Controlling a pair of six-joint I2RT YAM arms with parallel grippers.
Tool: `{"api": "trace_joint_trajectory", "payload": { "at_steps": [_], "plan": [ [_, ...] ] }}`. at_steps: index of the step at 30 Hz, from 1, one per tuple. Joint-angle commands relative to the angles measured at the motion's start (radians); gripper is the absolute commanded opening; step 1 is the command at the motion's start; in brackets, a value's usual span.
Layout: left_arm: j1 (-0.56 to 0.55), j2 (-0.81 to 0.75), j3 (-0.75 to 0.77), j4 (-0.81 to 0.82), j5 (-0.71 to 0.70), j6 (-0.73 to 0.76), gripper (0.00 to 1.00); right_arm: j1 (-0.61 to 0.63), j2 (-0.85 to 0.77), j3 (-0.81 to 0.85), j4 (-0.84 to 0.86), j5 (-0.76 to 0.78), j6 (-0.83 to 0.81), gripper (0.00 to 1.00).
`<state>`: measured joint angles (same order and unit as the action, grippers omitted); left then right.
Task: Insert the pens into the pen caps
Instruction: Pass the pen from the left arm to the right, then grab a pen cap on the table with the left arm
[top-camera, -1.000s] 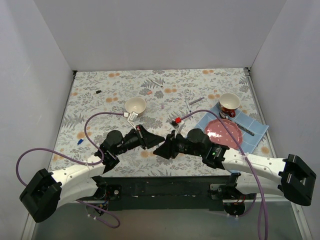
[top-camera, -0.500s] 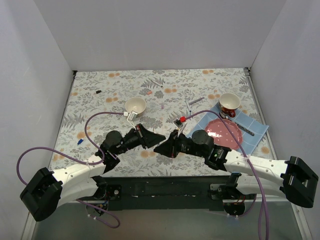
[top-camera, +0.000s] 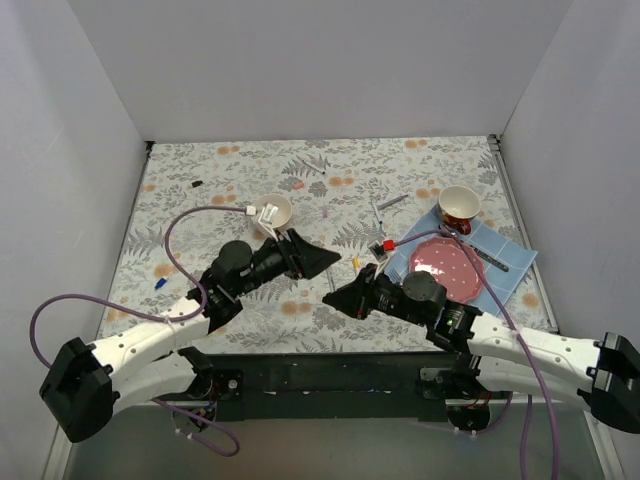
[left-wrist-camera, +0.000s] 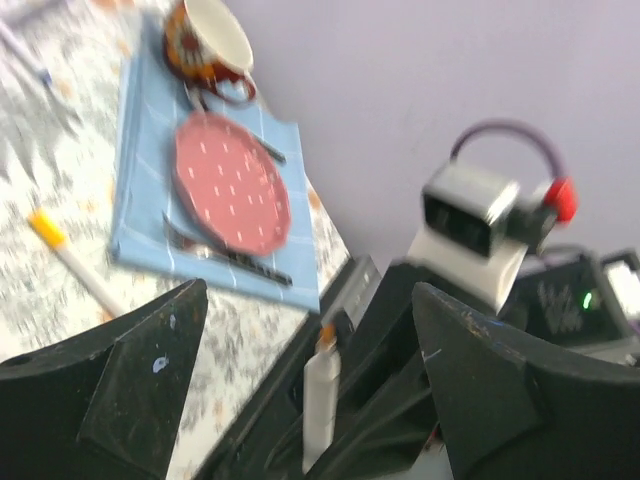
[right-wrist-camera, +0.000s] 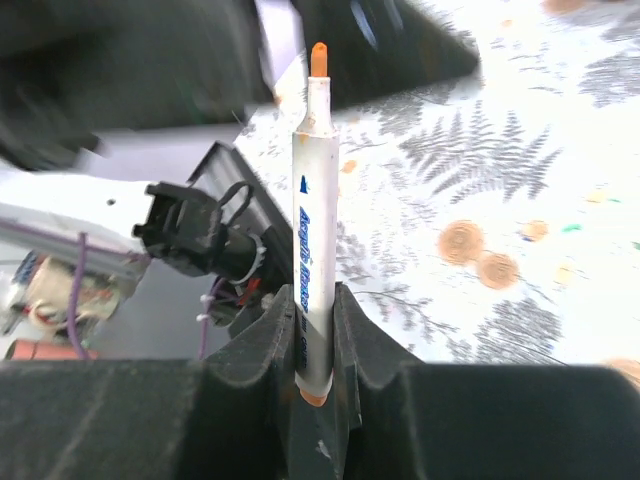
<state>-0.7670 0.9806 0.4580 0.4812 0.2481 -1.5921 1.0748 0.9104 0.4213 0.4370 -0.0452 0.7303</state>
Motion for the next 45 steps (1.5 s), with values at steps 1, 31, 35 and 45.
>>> {"api": "trace_joint_trajectory", "payload": {
  "at_steps": [1,31,35,45],
  "plan": [
    [0.017,0.074,0.283,-0.35,-0.162,0.21,0.83,-0.006,-0.119,-0.009,-0.153,0.171,-0.043,0.01],
    [0.359,1.371,1.607,-0.88,-0.337,0.802,0.62,-0.009,-0.561,0.033,-0.563,0.346,-0.282,0.01],
    [0.379,1.426,1.631,-0.872,-0.305,0.811,0.61,-0.009,-0.564,0.047,-0.572,0.364,-0.298,0.01],
    [0.385,1.452,1.545,-0.834,-0.253,0.879,0.5,-0.01,-0.539,0.043,-0.549,0.367,-0.299,0.01]
  ]
}}
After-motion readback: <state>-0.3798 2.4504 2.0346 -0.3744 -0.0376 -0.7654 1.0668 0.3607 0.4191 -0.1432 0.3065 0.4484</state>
